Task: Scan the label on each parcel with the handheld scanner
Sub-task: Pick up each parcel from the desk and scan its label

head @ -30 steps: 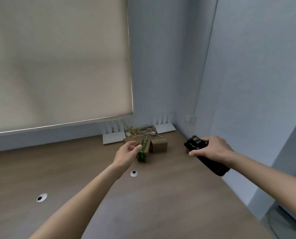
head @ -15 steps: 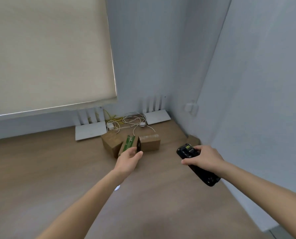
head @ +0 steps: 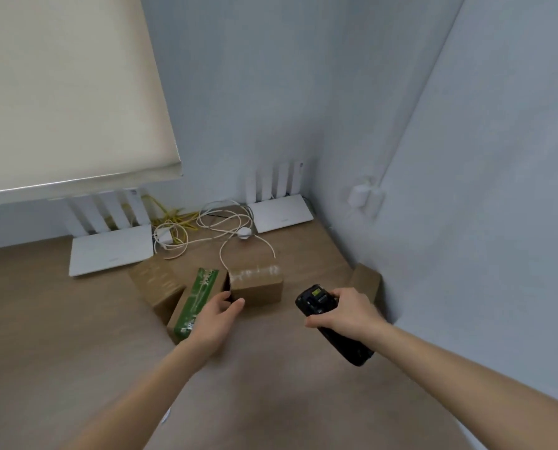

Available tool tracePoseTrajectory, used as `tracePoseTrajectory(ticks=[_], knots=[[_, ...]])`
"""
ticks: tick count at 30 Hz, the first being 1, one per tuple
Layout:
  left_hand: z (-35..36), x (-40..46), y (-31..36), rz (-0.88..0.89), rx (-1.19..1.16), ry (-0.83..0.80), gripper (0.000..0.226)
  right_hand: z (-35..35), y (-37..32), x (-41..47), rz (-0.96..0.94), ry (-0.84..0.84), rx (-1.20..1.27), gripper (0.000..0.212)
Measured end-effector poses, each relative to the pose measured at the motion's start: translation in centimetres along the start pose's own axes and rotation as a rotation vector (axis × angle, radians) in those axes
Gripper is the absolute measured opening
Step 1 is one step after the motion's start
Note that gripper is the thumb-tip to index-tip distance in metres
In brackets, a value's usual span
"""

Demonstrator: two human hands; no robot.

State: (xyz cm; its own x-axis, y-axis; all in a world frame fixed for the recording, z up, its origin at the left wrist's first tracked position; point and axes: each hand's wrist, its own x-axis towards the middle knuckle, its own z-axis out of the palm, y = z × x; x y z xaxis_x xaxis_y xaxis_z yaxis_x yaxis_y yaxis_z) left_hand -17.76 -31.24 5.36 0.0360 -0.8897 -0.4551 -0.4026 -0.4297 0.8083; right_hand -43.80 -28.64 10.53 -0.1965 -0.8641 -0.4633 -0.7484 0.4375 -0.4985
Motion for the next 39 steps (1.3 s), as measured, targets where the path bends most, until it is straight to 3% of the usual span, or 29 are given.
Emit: tracePoseTrajectory(ticks=[7, 16, 21, 24, 27, 33, 36, 39], knots=[[2.2, 6.6, -1.1, -0.119, -0.053, -0.018, 0.076, 1.2, -0.4, 9.2, -0.024, 0.003, 0.086, 0.069], [3.8, 11.8, -1.7, -0.081, -0.119, 0.088, 0.062, 4.5, -3.0, 15.6, -0.099, -0.131, 0.257, 0.073], [4.1, 12.6, -2.3, -0.082, -0.111, 0.064, 0.055, 6.4, -3.2, 16.9, -0.075, -0.146, 0.362, 0.085], [4.2, 12.0, -2.4, -0.118, -0.152, 0.096, 0.040, 6.4, -2.3, 16.4, -0.050, -0.152, 0.452, 0.091], [4.6, 10.7, -2.3, -0.165, -0.257, 0.140, 0.026, 6.0, -1.2, 15.0, -0.035, -0.161, 0.510, 0.085], [4.1, 5.8, -0.3, -0.112, -0.377, 0.224, 0.029, 3.6, 0.1, 9.7, -0.106, -0.161, 0.584, 0.063], [2.7, 2.4, 0.9, -0.071, -0.376, 0.202, 0.039, 1.9, -0.1, 6.1, -0.170, -0.150, 0.599, 0.068], [1.2, -1.4, 2.2, 0.003, -0.448, 0.164, 0.028, 0.4, -0.7, 1.9, -0.229, -0.116, 0.594, 0.068]])
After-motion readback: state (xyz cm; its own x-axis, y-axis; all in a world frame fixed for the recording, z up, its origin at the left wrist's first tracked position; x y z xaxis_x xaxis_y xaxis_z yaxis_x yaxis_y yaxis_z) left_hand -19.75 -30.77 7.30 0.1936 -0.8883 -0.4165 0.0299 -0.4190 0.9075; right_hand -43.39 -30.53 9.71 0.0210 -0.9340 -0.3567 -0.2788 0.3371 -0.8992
